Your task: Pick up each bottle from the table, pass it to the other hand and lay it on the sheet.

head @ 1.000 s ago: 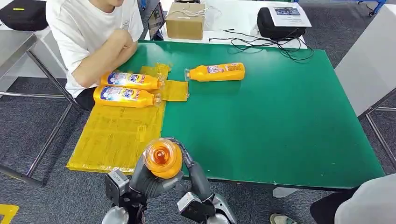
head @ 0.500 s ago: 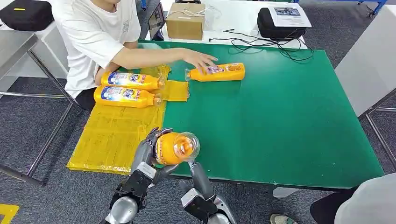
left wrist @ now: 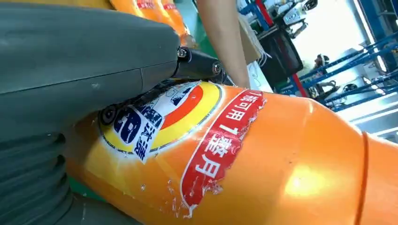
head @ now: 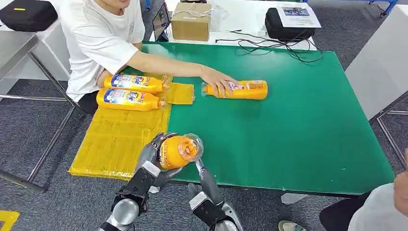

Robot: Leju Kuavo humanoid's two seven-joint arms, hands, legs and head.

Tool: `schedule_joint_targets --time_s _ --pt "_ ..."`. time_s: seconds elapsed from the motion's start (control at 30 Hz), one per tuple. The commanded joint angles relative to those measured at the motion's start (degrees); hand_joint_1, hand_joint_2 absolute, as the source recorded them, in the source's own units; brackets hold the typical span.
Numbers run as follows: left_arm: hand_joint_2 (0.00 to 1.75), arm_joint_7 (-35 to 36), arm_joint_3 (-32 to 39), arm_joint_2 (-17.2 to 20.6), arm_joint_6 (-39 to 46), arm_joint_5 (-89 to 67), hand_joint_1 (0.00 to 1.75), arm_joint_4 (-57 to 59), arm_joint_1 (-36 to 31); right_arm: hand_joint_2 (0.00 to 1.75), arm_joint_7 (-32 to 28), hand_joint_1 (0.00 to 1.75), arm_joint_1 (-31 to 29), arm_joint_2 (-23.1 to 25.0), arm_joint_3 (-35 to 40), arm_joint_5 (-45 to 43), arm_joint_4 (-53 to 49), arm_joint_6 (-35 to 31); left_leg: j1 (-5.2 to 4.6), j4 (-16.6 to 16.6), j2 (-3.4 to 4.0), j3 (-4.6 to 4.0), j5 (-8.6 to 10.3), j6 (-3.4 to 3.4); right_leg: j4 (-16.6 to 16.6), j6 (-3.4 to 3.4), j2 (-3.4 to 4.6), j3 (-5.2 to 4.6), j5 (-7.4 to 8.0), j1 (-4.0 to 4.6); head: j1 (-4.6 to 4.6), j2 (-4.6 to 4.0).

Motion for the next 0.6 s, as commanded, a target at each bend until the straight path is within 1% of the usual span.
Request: schedule_joint_targets --time_s 0.03,0.07,0.27,0.33,0.37,0.4,0.47,0.5,0.6 --pt "1.75 5.62 -0.99 2.37 13.79 -20.08 1.75 10.03 -7.65 0.0 -0.09 0.0 -0.68 -0.08 -3.46 -1.6 1.88 1.11 0.09 -0.05 -0.17 0.22 -0.03 -0.1 -0.07 -0.11 -0.03 0.26 -0.06 0.07 0.0 0.0" --pt "1.75 7.92 -0.5 2.64 16.94 -25.31 1.75 12.83 -9.19 0.0 -0.09 0.0 -0.68 0.07 -3.9 -1.57 2.22 1.1 0.04 -0.07 -0.19 0.16 0.02 -0.07 -0.05 -0.08 -0.08 0.2 -0.04 0.03 0.0 0.0" --pt "1.75 9.56 4.69 2.39 19.03 -27.22 1.75 18.82 -13.85 0.0 -0.09 0.0 -0.04 0.63 -6.02 -2.21 2.73 1.51 0.12 -0.05 -0.13 0.29 -0.03 -0.13 -0.07 -0.13 0.02 0.34 -0.05 0.1 0.0 0.0" --pt "1.75 12.6 5.96 2.96 21.11 -31.91 1.75 21.35 -15.84 0.0 -0.09 0.0 0.13 0.97 -6.99 -2.51 3.17 1.93 0.07 -0.05 -0.1 0.16 0.02 -0.08 -0.05 -0.08 0.0 0.19 -0.01 0.06 -0.02 0.0" --pt "1.75 14.4 6.65 3.16 21.28 -34.1 1.75 23.16 -17.0 0.0 -0.09 0.0 0.23 1.19 -7.64 -2.55 3.46 1.87 0.12 -0.05 -0.14 0.3 -0.04 -0.13 -0.07 -0.13 0.02 0.34 -0.06 0.1 0.0 0.0" --pt "1.75 15.81 7.32 3.48 21.13 -37.54 1.75 25.05 -18.33 0.0 -0.09 0.0 0.56 1.67 -8.59 -2.46 3.97 2.04 0.11 -0.04 -0.17 0.25 -0.01 -0.11 -0.06 -0.11 -0.03 0.3 -0.05 0.09 -0.02 0.0" --pt "1.75 16.03 8.66 3.53 19.36 -37.33 1.75 26.42 -19.55 0.0 -0.09 0.0 0.7 2.1 -10.07 -2.9 4.74 1.92 0.06 -0.04 -0.1 0.14 0.03 -0.07 -0.03 -0.07 -0.02 0.16 -0.01 0.05 0.0 0.0" --pt "1.75 16.67 9.18 3.64 19.3 -37.92 1.75 27.2 -20.18 0.0 -0.09 0.0 0.55 2.33 -10.82 -3.18 5.28 1.99 0.13 -0.03 -0.11 0.25 -0.02 -0.13 -0.04 -0.12 0.02 0.28 -0.03 0.11 -0.02 0.0" --pt "1.75 16.67 9.18 3.64 19.3 -37.92 1.75 27.2 -20.18 0.0 -0.09 0.0 0.55 2.33 -10.82 -3.18 5.28 1.99 0.04 -0.04 -0.07 0.12 0.03 -0.07 -0.02 -0.06 0.01 0.13 0.0 0.03 -0.02 0.0"
